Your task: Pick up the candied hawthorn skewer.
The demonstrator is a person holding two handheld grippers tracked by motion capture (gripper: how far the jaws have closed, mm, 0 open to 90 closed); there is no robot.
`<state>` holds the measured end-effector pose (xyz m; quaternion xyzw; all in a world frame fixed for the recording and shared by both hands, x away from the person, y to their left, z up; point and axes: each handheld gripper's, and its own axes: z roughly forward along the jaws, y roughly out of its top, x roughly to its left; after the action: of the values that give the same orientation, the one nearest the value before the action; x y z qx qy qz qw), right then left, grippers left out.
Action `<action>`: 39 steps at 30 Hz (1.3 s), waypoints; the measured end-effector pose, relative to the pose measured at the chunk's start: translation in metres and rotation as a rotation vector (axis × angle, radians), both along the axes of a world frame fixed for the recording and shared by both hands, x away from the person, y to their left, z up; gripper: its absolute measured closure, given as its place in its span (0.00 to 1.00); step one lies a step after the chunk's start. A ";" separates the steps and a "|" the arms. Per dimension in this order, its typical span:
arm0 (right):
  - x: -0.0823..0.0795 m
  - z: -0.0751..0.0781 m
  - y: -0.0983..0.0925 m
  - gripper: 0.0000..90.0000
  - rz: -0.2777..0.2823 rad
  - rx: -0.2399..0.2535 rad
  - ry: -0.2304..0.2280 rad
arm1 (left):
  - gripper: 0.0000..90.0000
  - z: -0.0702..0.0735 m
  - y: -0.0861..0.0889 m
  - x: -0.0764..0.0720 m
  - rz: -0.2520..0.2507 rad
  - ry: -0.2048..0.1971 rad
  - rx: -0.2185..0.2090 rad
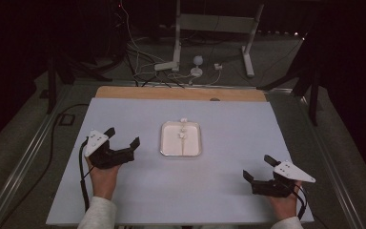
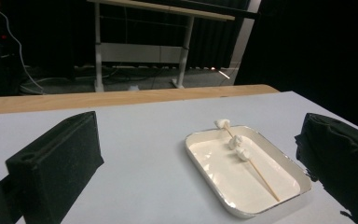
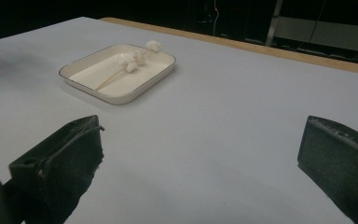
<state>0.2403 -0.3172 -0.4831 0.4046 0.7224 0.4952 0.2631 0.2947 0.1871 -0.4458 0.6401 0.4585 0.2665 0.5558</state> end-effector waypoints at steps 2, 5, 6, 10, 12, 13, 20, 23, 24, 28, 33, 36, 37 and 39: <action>0.000 0.000 0.000 0.00 -0.001 0.001 0.001 | 0.01 -0.001 -0.005 0.004 -0.006 0.003 0.003; 0.000 0.000 0.000 0.00 -0.002 0.001 0.002 | 0.01 -0.002 -0.014 0.010 -0.015 0.008 0.011; 0.000 0.000 -0.001 0.00 -0.002 0.001 0.002 | 0.01 -0.003 -0.016 0.012 -0.016 0.012 0.014; 0.000 0.000 -0.001 0.00 -0.001 0.001 0.000 | 0.01 -0.007 -0.026 0.018 -0.021 0.022 0.016; 0.000 0.000 -0.001 0.00 -0.002 0.000 0.000 | 0.01 -0.008 -0.030 0.021 -0.022 0.027 0.020; 0.000 0.000 -0.001 0.00 -0.002 0.001 -0.001 | 0.01 -0.009 -0.032 0.023 -0.023 0.031 0.019; 0.000 0.000 -0.002 0.00 -0.005 0.003 -0.001 | 0.01 -0.015 -0.049 0.035 -0.037 0.051 0.038; 0.000 0.000 -0.002 0.00 -0.005 0.005 0.000 | 0.03 -0.017 -0.054 0.039 -0.038 0.058 0.039; 0.000 0.000 -0.003 0.00 -0.005 0.006 0.001 | 0.03 -0.018 -0.056 0.040 -0.036 0.063 0.040; 0.000 0.000 -0.003 0.00 -0.005 0.006 0.000 | 0.03 -0.021 -0.061 0.045 -0.036 0.073 0.042; 0.000 0.000 -0.003 0.00 -0.006 0.009 0.001 | 0.04 -0.025 -0.068 0.050 -0.042 0.094 0.047; 0.000 0.000 -0.003 0.00 -0.006 0.009 0.001 | 0.04 -0.028 -0.073 0.053 -0.047 0.108 0.056; 0.001 0.000 -0.002 0.00 -0.004 0.007 0.001 | 0.05 -0.030 -0.075 0.055 -0.050 0.114 0.056; 0.001 0.000 -0.002 0.00 -0.003 0.007 0.002 | 0.05 -0.033 -0.080 0.057 -0.055 0.127 0.056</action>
<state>0.2409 -0.3189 -0.4833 0.4069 0.7203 0.4970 0.2617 0.3519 0.1074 -0.4790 0.6836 0.4673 0.2228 0.5146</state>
